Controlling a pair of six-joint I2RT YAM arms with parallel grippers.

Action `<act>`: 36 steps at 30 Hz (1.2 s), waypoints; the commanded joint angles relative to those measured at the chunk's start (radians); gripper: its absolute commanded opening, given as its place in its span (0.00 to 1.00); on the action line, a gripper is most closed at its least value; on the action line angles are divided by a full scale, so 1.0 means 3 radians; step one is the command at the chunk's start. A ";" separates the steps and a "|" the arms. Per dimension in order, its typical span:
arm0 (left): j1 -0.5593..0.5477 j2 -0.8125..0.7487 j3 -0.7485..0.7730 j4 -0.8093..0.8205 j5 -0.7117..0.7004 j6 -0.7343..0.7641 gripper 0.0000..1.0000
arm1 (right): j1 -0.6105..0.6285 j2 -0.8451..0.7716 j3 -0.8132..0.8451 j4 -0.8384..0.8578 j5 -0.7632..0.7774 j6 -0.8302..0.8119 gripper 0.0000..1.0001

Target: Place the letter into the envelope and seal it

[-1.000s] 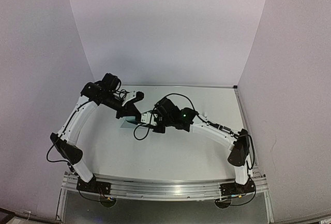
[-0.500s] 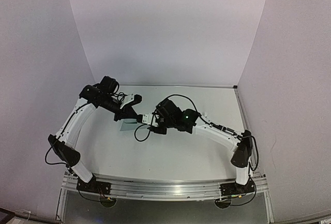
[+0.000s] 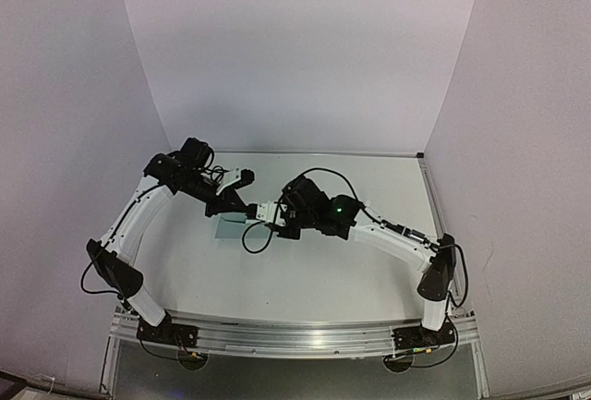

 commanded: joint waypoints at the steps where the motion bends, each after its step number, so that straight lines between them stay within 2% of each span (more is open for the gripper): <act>1: 0.0013 -0.0105 0.0145 -0.0011 0.0147 -0.0039 0.00 | 0.0017 0.0011 0.0068 0.0044 0.0185 -0.0121 0.27; 12: 0.0014 -0.0089 0.0208 -0.0006 0.0221 -0.0097 0.00 | 0.0017 0.0207 0.0182 0.0042 0.0212 -0.0201 0.20; 22: 0.0016 -0.0101 0.0201 -0.0043 0.0222 -0.0071 0.00 | 0.0017 0.0259 0.0271 0.0041 0.0195 -0.0184 0.04; 29: 0.0014 -0.0101 0.0192 -0.0037 0.0246 -0.0061 0.00 | 0.0018 0.0281 0.0299 0.0031 0.0122 -0.0113 0.00; 36: -0.0009 -0.0077 0.0274 0.0022 0.0471 -0.0203 0.00 | 0.0016 0.0447 0.0384 -0.0032 -0.0005 -0.0047 0.02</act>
